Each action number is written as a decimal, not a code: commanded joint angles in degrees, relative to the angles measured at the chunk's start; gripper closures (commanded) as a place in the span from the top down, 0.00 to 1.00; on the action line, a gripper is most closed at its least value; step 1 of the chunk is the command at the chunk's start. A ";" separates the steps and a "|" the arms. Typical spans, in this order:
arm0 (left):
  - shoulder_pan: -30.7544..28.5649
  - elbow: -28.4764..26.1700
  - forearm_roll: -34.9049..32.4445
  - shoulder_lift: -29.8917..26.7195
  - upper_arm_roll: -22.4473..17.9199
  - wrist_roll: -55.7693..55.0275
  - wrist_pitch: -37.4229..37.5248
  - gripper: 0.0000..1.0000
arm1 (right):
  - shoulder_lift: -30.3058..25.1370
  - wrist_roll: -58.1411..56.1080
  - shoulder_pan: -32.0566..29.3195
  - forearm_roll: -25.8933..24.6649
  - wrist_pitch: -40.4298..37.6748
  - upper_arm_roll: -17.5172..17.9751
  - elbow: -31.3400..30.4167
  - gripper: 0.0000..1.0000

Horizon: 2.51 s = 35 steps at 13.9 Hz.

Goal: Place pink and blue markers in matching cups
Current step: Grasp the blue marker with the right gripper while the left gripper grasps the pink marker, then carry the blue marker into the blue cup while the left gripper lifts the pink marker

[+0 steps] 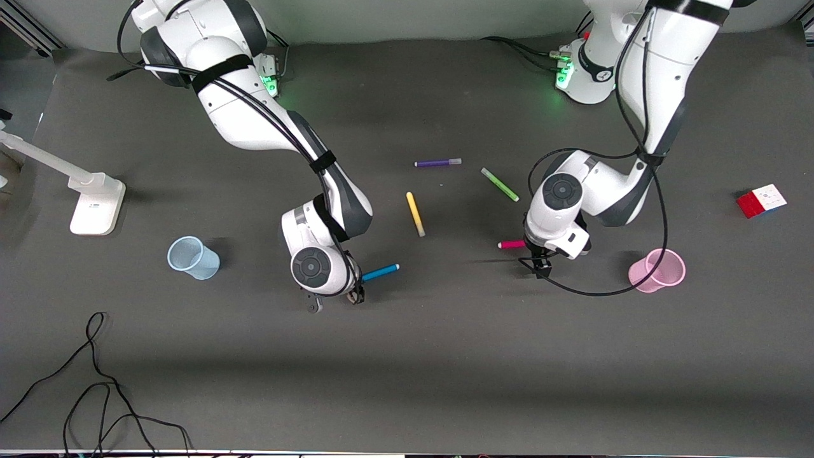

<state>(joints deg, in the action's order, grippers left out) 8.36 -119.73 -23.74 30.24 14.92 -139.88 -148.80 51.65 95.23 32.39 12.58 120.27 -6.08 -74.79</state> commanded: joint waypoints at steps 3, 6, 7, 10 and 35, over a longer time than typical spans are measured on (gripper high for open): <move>1.75 -0.06 -1.48 0.61 -0.68 -3.91 -0.61 1.00 | -11.29 -1.98 0.22 -6.58 -12.84 -3.42 0.26 0.00; 1.31 0.20 -1.48 0.53 -0.68 -4.00 -0.52 0.86 | -17.27 -9.33 -0.31 -12.29 -22.76 -4.72 -0.09 0.00; 1.13 0.20 -1.57 0.44 -0.68 -3.91 -0.52 0.66 | -18.77 -12.93 -0.48 -13.10 -26.89 -6.65 -0.18 0.00; 0.87 0.29 -1.57 0.09 -0.68 -3.74 -0.44 0.21 | -22.02 -28.55 -0.05 -15.72 -37.44 -15.69 -0.53 0.00; -16.87 25.24 20.49 -14.42 -0.15 71.43 50.34 0.00 | -17.82 13.31 8.83 -47.65 -13.57 -29.17 -29.10 0.01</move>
<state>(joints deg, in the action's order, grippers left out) -5.60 -95.73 -4.86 17.01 14.48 -80.09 -102.48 33.32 106.48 40.57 -33.48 105.96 -34.71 -103.50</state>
